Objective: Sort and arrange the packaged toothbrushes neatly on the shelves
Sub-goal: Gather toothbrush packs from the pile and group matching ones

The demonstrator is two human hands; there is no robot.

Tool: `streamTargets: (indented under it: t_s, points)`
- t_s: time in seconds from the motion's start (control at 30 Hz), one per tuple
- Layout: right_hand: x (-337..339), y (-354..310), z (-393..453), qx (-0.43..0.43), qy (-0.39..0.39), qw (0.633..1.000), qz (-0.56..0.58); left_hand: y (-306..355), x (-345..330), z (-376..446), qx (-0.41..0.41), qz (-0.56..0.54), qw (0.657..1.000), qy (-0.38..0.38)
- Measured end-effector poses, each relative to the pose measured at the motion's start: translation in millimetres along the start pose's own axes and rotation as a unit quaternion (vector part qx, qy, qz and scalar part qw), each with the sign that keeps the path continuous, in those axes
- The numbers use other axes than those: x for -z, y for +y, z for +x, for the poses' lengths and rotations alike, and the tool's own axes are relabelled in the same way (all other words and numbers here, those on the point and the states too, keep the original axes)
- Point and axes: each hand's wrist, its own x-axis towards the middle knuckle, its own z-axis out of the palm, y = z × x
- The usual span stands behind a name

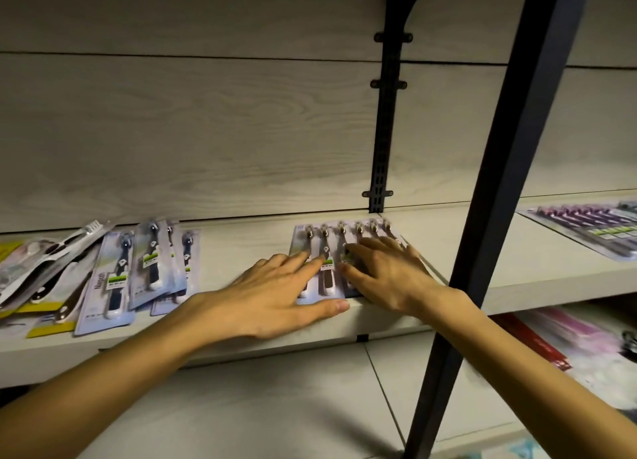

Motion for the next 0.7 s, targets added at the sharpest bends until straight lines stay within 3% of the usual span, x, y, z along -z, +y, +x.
streamTargets:
  t_s: [0.2, 0.3, 0.37, 0.43, 0.5, 0.57, 0.7]
  points:
    - [9, 15, -6, -0.071, 0.006, 0.996, -0.046, 31, 0, 32, -0.063, -0.053, 0.996, 0.016]
    - [15, 6, -10, -0.099, 0.049, 0.987, -0.120, 37, -2, 54, -0.100, -0.204, 0.974, -0.024]
    - [19, 1, -15, -0.073, 0.102, 0.984, -0.126, 40, -1, 64, -0.089, -0.337, 0.935, -0.063]
    - [18, 0, -24, -0.065, 0.090, 0.989, -0.094, 38, -2, 69, -0.056, -0.382, 0.919, -0.076]
    - [16, 2, -35, -0.053, 0.048, 0.996, -0.052, 32, -6, 67, -0.016, -0.343, 0.936, -0.072]
    - [14, 4, -48, -0.025, 0.033, 0.999, -0.027, 23, -8, 57, 0.015, -0.237, 0.970, -0.054]
    - [10, 4, -74, 0.011, 0.059, 0.998, 0.011, 19, -5, 19, 0.026, -0.080, 0.996, -0.029]
